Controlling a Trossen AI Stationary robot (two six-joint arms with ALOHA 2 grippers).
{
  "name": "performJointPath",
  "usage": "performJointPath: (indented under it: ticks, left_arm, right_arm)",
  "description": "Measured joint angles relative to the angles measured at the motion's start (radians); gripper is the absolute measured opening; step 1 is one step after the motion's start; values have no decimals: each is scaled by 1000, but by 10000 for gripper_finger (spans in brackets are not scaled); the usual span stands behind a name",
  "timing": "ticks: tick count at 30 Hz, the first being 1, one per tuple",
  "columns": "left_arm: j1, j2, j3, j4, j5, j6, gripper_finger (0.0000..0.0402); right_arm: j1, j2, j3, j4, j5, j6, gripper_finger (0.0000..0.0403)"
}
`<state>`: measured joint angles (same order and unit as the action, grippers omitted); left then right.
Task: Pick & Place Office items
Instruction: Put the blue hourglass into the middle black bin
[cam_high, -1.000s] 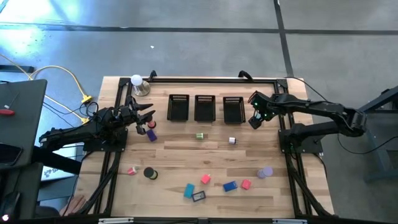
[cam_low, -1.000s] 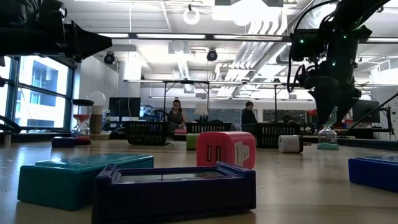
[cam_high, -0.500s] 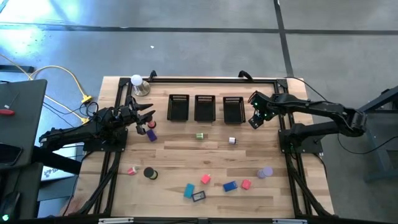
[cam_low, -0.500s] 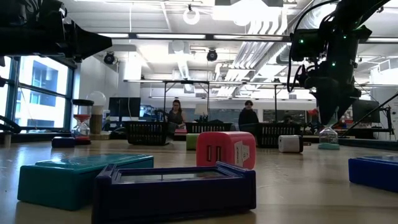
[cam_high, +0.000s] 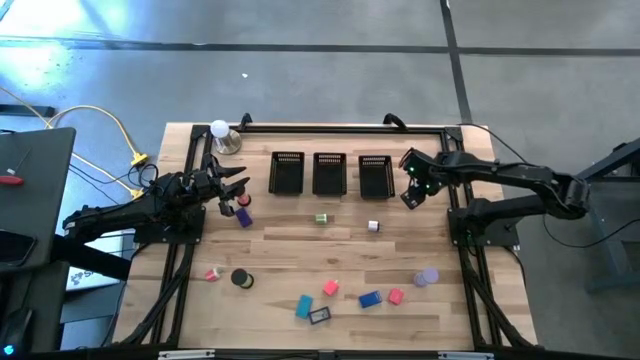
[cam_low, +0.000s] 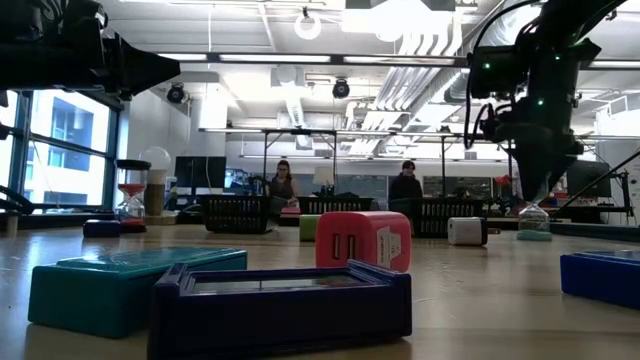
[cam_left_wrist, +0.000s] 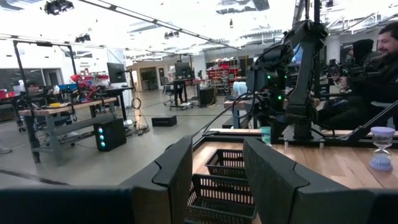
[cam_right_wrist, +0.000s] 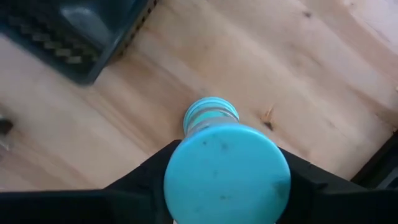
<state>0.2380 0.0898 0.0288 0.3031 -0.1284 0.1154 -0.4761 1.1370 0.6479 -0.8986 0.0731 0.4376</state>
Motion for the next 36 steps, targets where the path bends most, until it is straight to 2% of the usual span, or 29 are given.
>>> performJointPath:
  ticks: [3, 9, 21, 25, 31, 36]
  left_arm:
    - [0, 0, 0, 0, 0, 0, 139]
    - [0, 0, 0, 0, 0, -4, 139]
    - [0, 0, 0, 2, 4, 2, 139]
    - [0, 11, 0, 18, 75, 68, 139]
    - [-1, 120, 0, 163, 223, 165, 139]
    - [-1, 285, 0, 392, 236, 173, 139]
  right_arm:
    - [19, 0, 0, -14, -4, 2, 175]
    - [72, -14, 0, -29, -4, 2, 175]
    - [202, -110, 0, -24, -113, 105, 175]
    - [256, -131, 0, 66, -147, 135, 175]
    - [330, -135, 0, 265, -178, 122, 175]
    - [368, -135, 0, 398, -177, 116, 177]
